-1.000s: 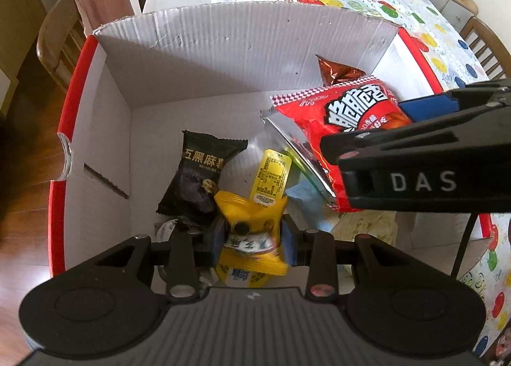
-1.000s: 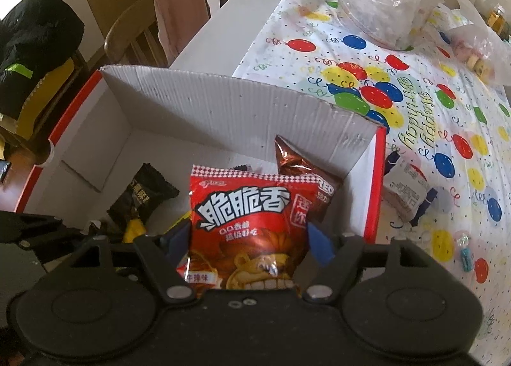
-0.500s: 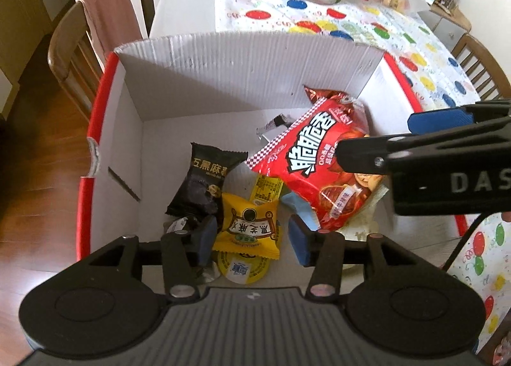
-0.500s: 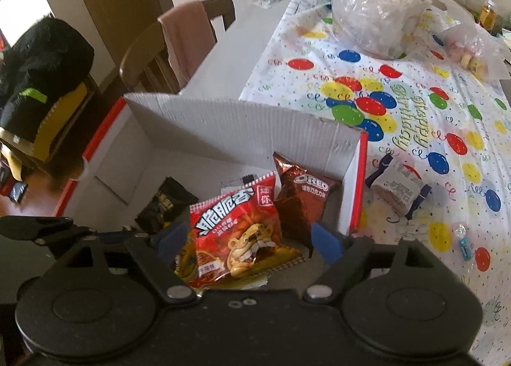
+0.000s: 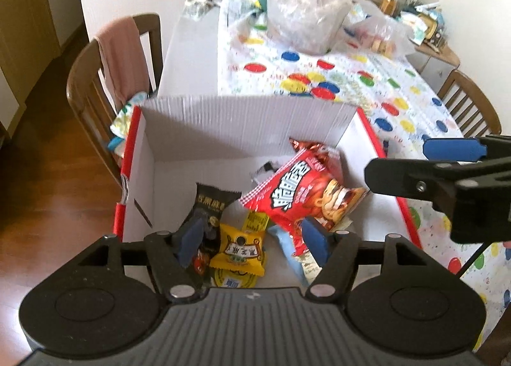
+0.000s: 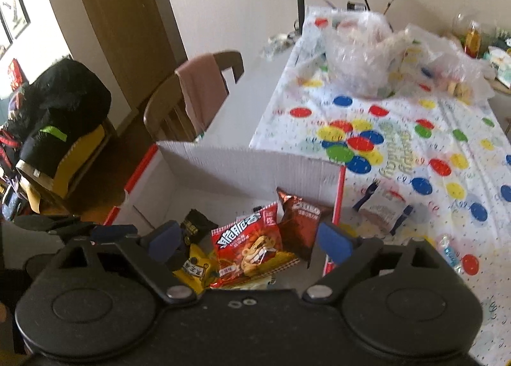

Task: Organize snacks
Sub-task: 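Open both grippers to drop the packets into the box, then withdraw both grippers from the box toward the remaining snacks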

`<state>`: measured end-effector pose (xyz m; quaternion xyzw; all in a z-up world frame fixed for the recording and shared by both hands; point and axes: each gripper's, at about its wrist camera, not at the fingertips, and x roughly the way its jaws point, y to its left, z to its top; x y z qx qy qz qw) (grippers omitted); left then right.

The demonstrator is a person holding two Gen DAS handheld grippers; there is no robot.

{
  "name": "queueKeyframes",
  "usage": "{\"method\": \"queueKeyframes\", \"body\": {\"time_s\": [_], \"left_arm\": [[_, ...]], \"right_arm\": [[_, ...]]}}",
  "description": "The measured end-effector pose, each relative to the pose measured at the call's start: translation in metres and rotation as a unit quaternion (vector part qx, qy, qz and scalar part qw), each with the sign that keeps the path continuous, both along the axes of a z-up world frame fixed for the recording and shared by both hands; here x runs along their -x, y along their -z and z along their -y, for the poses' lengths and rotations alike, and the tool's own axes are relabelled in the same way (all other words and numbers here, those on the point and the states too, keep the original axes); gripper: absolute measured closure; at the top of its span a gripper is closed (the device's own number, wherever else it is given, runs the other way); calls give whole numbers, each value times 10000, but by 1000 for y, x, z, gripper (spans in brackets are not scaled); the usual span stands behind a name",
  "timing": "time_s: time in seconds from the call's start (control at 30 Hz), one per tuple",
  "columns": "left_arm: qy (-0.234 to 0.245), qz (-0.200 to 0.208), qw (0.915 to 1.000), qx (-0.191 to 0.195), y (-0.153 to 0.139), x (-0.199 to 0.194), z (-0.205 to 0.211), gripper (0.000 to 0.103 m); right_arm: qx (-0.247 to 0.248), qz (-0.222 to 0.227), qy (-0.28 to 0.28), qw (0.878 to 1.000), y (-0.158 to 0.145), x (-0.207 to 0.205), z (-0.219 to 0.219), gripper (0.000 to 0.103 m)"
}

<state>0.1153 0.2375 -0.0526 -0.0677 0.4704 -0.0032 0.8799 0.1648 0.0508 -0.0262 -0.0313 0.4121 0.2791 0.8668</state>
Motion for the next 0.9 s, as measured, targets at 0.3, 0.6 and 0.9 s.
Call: {"method": "queueKeyframes", "body": {"time_s": [0.3, 0.6, 0.9], "left_arm": [[78, 384, 9992, -48, -21, 10, 16, 30], [260, 676, 9973, -95, -34, 8, 59, 28], [457, 673, 9967, 1, -28, -10, 125, 26]], "right_arm": [[-377, 373, 120, 9985, -16, 18, 45, 4], [-673, 630, 96, 9957, -21, 29, 100, 0], [-554, 671, 237, 9959, -13, 19, 172, 0]]}}
